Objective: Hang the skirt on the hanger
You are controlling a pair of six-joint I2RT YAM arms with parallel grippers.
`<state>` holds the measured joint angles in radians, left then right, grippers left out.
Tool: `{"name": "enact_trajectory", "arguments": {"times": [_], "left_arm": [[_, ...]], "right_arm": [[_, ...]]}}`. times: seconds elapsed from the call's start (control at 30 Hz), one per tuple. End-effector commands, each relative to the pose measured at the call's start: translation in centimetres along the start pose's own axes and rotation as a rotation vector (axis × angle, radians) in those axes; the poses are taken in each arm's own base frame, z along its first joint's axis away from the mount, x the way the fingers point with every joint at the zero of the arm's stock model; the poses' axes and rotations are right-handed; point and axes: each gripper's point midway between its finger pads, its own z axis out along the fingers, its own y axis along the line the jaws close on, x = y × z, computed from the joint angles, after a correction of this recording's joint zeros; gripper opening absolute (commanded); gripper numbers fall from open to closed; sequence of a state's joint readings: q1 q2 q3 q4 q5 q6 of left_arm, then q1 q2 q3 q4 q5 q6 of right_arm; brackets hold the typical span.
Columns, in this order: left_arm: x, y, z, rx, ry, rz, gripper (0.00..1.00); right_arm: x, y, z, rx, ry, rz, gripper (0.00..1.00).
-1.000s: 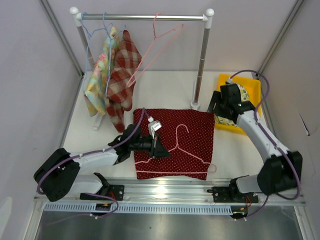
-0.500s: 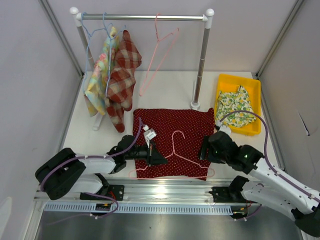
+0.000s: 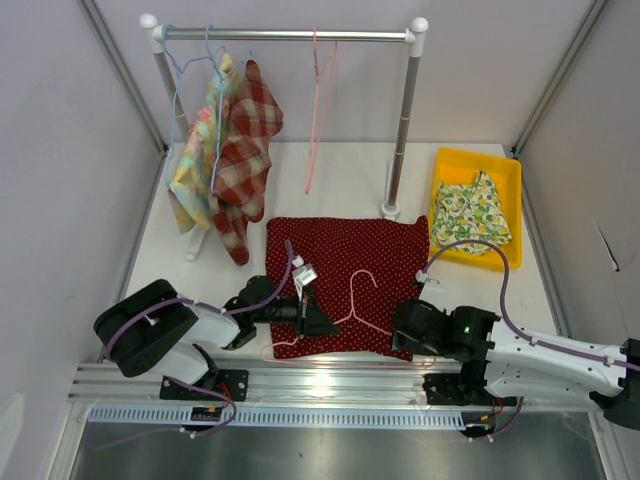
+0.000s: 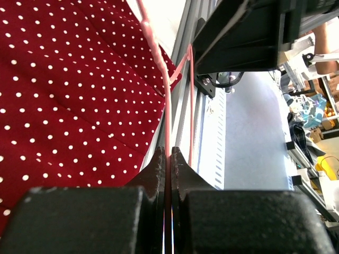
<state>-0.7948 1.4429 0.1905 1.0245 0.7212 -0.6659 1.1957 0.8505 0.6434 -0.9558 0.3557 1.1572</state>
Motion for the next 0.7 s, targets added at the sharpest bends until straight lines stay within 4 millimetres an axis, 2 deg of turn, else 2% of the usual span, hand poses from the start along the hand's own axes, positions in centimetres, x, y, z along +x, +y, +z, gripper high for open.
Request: {"name": "enact_trajectory", "arguments": {"times": [0.0, 0.33, 0.53, 0.67], "left_arm": [[-1.0, -1.3, 0.3, 0.065, -0.04, 0.073, 0.0], [-0.5, -0.4, 0.7, 0.045, -0.017, 0.062, 0.0], [-0.3, -0.1, 0.7, 0.036, -0.015, 0.05, 0.0], [-0.4, 0.2, 0.8, 0.028, -0.018, 0.049, 0.0]], "right_arm": [[0.0, -0.8, 0.4, 0.021, -0.029, 0.064, 0.65], [2.4, -0.9, 2.3, 0.008, 0.028, 0.056, 0.59], [3.4, -1.0, 3.9, 0.005, 0.041, 0.064, 0.58], [3.2, -0.6, 4.8, -0.001, 0.033, 0.068, 0.59]]}}
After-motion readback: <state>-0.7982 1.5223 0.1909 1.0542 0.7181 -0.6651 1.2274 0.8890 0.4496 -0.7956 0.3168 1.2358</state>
